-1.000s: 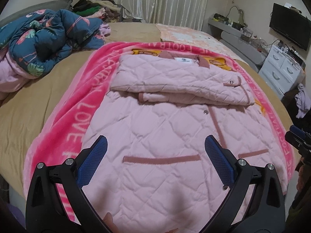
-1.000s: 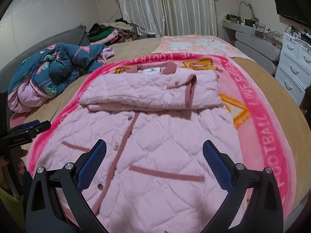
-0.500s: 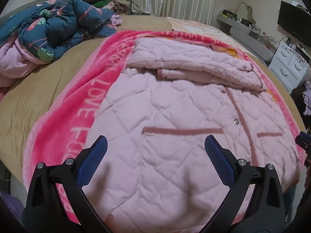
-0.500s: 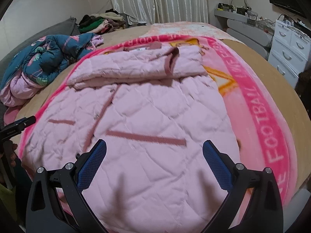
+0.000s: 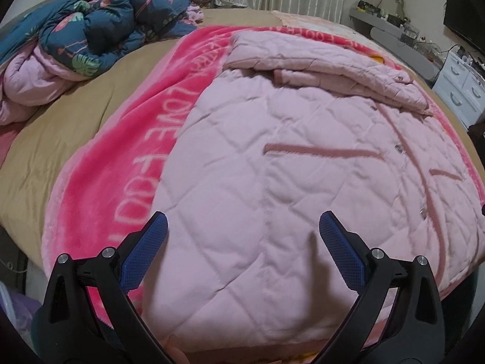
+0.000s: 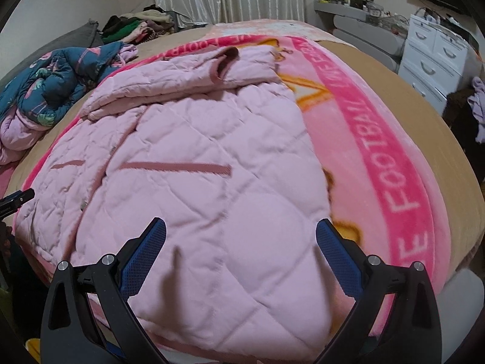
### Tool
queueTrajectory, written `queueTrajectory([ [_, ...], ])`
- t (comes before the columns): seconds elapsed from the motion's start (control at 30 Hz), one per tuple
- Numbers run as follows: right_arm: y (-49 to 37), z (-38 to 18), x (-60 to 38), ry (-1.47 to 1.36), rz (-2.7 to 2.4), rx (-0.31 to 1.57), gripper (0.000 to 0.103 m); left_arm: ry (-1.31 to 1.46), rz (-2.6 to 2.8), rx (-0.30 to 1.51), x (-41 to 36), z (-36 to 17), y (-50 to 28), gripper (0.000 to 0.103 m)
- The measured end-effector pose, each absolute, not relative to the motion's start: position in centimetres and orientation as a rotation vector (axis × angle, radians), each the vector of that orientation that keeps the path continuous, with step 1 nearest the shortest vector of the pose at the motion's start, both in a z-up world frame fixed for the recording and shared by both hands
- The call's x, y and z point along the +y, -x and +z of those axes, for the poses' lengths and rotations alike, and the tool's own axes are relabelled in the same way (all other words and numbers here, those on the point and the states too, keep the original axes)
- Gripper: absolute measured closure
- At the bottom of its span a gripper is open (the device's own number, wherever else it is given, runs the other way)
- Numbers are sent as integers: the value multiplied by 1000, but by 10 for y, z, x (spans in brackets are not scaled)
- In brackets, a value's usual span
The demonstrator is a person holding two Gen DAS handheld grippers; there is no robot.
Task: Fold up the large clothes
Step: 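Grasp the ribbed hem of the jacket with both tools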
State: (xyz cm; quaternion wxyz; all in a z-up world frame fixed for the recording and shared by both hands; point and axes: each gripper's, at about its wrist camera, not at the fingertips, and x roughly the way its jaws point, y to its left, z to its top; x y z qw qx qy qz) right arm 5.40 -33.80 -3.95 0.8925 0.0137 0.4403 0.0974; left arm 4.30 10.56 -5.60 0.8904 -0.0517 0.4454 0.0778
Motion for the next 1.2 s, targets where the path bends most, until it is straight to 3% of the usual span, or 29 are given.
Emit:
queueTrajectory([
  [0.57,-26,-79,-366,-108,254,1050,4,191,173,1008,139,-79,-18,9],
  [1.2,7,-103,-374,-210,348,1060,5,351,37,1072,141,-102,-3,9],
])
